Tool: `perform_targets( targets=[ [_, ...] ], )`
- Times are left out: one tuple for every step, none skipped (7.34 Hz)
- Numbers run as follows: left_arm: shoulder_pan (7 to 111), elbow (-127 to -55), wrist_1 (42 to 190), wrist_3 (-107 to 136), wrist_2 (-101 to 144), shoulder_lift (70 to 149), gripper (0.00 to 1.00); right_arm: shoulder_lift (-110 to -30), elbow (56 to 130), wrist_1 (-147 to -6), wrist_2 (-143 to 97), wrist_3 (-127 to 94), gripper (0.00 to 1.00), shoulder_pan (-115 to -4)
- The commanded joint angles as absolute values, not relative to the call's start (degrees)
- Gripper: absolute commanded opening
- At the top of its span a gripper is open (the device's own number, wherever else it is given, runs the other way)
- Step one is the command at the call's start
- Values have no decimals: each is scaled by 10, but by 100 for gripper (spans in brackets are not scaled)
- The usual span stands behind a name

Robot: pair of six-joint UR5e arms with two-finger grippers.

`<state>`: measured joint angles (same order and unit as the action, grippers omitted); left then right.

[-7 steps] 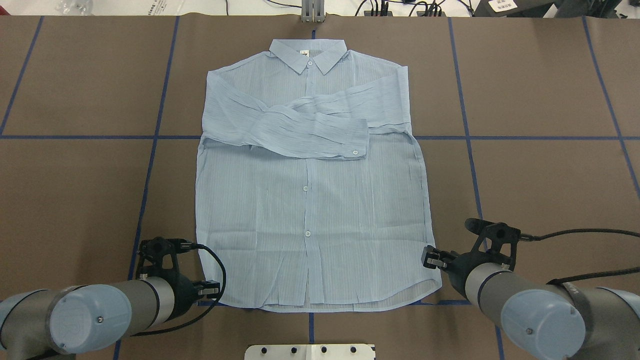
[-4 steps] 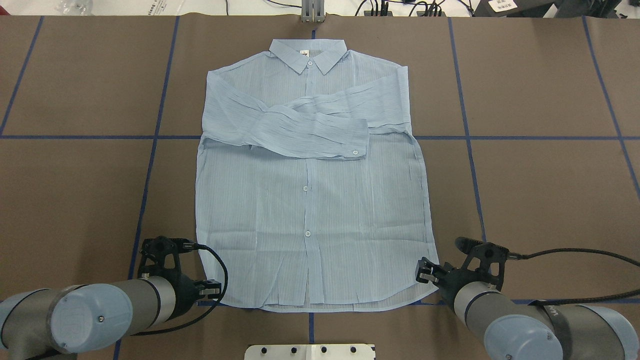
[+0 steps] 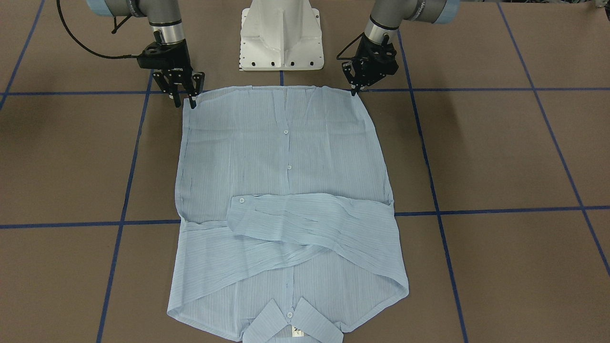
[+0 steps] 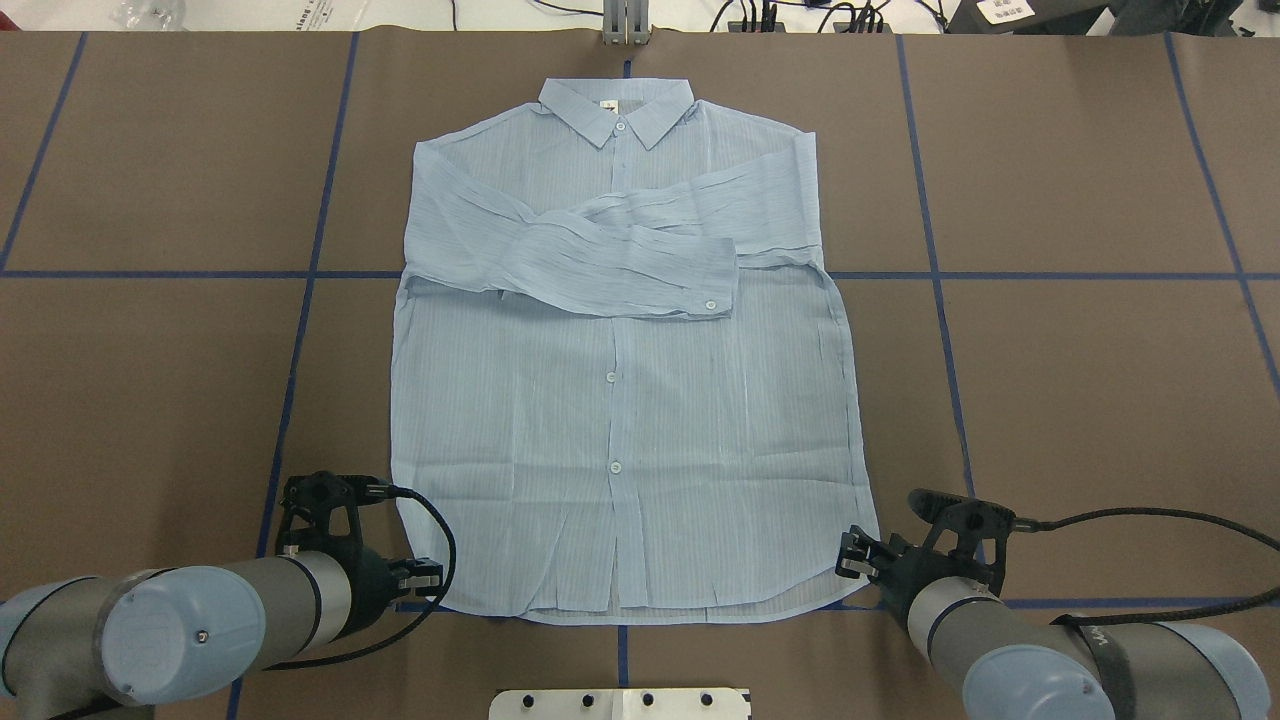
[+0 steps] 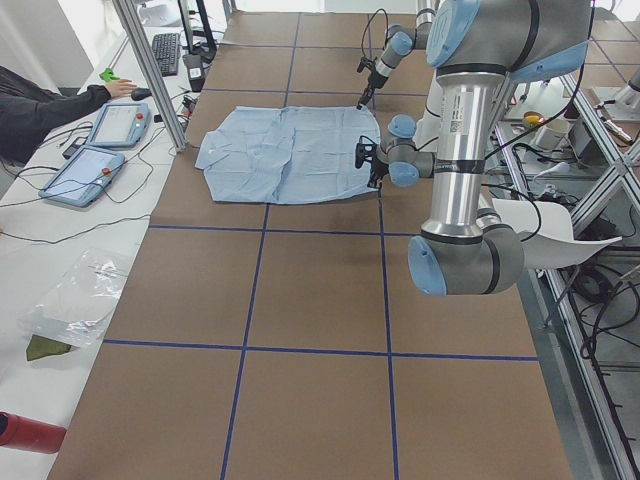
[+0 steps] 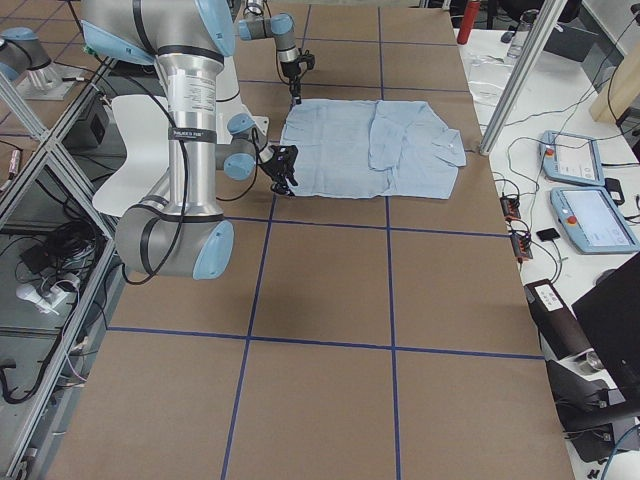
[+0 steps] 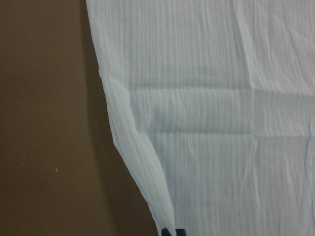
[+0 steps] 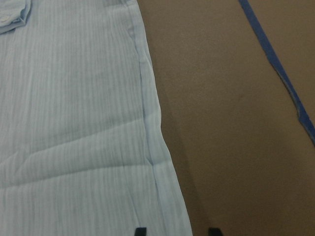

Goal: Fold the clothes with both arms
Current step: 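Lower both grippers to the hem corners nearest the robot and grasp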

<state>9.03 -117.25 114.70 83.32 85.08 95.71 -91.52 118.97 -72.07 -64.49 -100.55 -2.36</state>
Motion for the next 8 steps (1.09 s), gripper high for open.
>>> perform_targets(
  targets=[
    [92,-1172,1147,832,851,957,0,-915,1186,-721,-644,-1005,44,-21],
    [93,-1172,1147,832,851,957,0,-916,1186,-721,-644,-1005,44,-18],
    [93,-1172,1146,832,851,957,0,-916,1186,-721,-644,-1005,44,-18],
    [94,-1172,1147,832,851,957,0,-916,1186,-721,-644,-1005,43,-16],
    [94,-1172,1147,832,851,957,0,-916,1186,-721,-644,-1005,39,-15],
    [94,-1172,1147,831,851,957,0,-916,1187,-722,-644,-1005,34,-13],
    [95,-1172,1146,831,851,957,0,-916,1187,-722,-644,-1005,22,-12],
    [95,-1172,1147,831,851,957,0,-916,1187,-722,-644,-1010,11,-11]
  ],
)
